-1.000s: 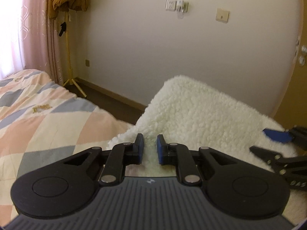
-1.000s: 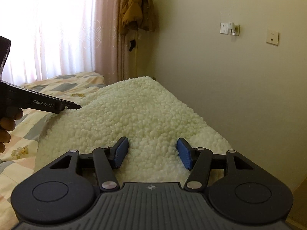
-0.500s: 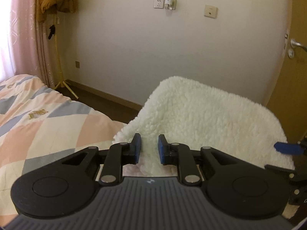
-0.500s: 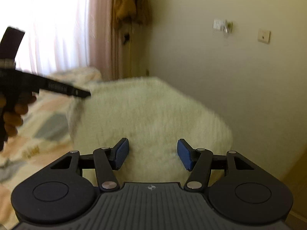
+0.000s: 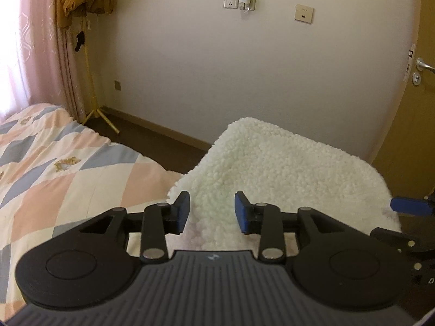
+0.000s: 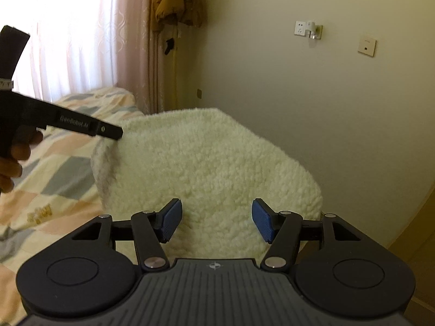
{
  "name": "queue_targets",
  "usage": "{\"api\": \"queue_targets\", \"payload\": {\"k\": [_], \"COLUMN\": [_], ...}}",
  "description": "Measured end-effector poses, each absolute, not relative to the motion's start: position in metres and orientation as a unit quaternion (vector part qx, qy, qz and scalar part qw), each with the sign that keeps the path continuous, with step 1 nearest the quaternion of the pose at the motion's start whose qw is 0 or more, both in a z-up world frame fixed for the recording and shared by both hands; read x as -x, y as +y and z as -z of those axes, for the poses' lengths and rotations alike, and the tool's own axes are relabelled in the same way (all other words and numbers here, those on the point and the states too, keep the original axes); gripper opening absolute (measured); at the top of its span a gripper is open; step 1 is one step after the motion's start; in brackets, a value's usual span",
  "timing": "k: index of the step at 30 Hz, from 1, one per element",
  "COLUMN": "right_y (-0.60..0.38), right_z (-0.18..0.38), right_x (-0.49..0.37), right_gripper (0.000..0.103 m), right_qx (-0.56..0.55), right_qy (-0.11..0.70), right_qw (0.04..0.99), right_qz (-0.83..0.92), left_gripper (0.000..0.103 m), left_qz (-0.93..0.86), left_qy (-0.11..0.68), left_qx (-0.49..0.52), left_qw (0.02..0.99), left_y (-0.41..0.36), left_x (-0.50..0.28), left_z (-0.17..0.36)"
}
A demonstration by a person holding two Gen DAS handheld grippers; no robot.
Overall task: Fold clothes
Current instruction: 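Carry the folded vest with both grippers over to the clothes stack, then lower the vest onto the jeans stack and open both grippers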
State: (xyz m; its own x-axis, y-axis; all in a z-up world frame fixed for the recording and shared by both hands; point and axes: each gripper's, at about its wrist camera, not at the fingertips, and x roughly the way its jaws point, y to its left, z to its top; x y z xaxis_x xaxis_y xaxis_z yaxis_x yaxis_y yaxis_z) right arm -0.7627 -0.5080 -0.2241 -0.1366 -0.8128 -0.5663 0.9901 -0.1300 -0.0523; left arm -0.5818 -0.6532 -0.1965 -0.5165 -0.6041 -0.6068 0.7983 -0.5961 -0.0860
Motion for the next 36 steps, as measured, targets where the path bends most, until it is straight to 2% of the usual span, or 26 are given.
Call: {"api": "queue_targets", "payload": {"k": [6, 10, 13, 19, 31, 36], "right_y": [-0.488, -0.461, -0.437, -0.404, -0.381, -0.368], "right_z": [0.197, 0.173, 0.158, 0.132, 0.078, 0.065], "right_x": [0.766, 0.761, 0.759, 0.759, 0.740, 0.729], "right_gripper": [0.063, 0.077, 0.085, 0.088, 0.096, 0.100], "right_qx": [-0.257, -0.303, -0.333, -0.360, -0.350, -0.357], "right_qy": [0.170, 0.138, 0.099, 0.062, 0.069, 0.080], "right_qw": [0.627, 0.619, 0.617, 0.603, 0.592, 0.580], "right_qz": [0.716, 0.711, 0.706, 0.709, 0.723, 0.728], "left_gripper": [0.042, 0.049, 0.064, 0.065, 0.067, 0.076], "left_qz": [0.826, 0.809, 0.806, 0.804, 0.810, 0.812], "left_qy": [0.224, 0.245, 0.241, 0.233, 0.203, 0.189], "left_qx": [-0.299, -0.322, -0.332, -0.342, -0.346, -0.355], "left_qw": [0.422, 0.425, 0.428, 0.427, 0.427, 0.424], "left_y": [-0.625, -0.595, -0.574, -0.543, -0.507, -0.493], "left_x": [0.577, 0.573, 0.570, 0.567, 0.552, 0.547], "left_z": [0.172, 0.151, 0.134, 0.103, 0.063, 0.055]}}
